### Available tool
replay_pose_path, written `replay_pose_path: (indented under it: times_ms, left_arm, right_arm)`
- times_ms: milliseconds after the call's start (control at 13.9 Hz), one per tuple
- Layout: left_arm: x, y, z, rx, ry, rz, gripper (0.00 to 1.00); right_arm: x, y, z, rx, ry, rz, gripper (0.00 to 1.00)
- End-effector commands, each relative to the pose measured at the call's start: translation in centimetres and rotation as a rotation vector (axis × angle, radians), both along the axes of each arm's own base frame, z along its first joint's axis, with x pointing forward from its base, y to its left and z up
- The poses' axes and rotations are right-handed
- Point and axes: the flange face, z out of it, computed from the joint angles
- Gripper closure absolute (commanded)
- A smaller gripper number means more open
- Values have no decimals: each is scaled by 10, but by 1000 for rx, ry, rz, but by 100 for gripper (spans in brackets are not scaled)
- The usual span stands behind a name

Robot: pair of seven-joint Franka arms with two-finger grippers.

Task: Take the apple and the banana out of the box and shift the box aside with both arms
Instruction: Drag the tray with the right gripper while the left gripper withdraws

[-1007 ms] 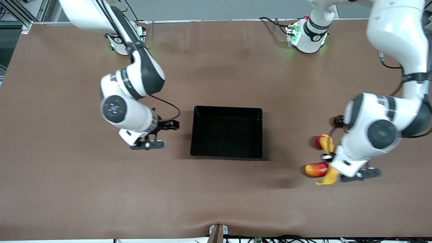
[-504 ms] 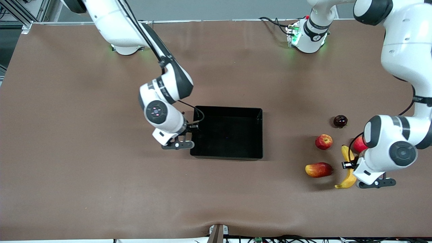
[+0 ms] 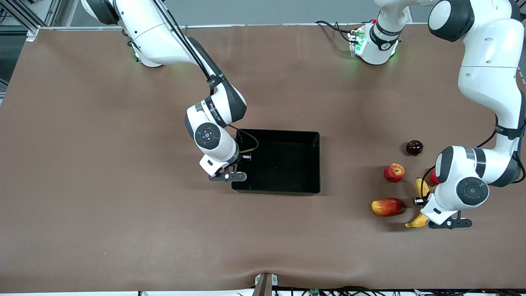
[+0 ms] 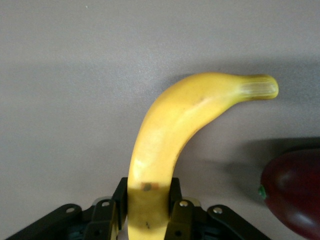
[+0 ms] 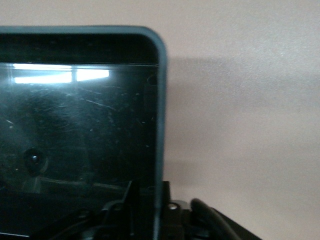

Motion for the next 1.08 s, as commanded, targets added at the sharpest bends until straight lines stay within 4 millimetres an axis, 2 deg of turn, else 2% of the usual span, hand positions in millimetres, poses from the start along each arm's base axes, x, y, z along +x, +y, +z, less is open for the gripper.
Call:
replay_pose_path:
  times_ms: [0, 72, 144, 216, 360, 432, 576, 719, 863, 1007]
  left_arm:
    - [4, 3, 12, 21, -32, 19, 6]
    - [6, 4, 21, 23, -47, 30, 0]
    - [7, 6, 28, 25, -55, 30, 0]
    - [7, 9, 40, 28, -63, 37, 0]
    - [5, 6, 65, 23, -55, 47, 0]
    - [4, 0, 79, -12, -45, 68, 0]
    - [1, -7, 119, -105, -64, 118, 0]
    - [-4, -9, 158, -106, -78, 84, 0]
    - [-9, -8, 199, -97, -115, 44, 0]
    - [-15, -10, 229, -84, -137, 35, 0]
  right_arm:
    - [5, -8, 10, 13, 1, -24, 100]
    - [7, -12, 15, 16, 2, -31, 100]
    - [7, -14, 21, 7, 25, -33, 100]
    - [10, -21, 35, 3, 42, -33, 100]
    - [31, -67, 73, 16, 65, -88, 100]
    - [35, -84, 85, 17, 83, -89, 100]
    - [45, -123, 109, 22, 105, -121, 100]
    - [48, -166, 132, 25, 116, -145, 100]
    - [50, -211, 146, 34, 108, -183, 100]
    - [54, -263, 147, 52, 96, -130, 100]
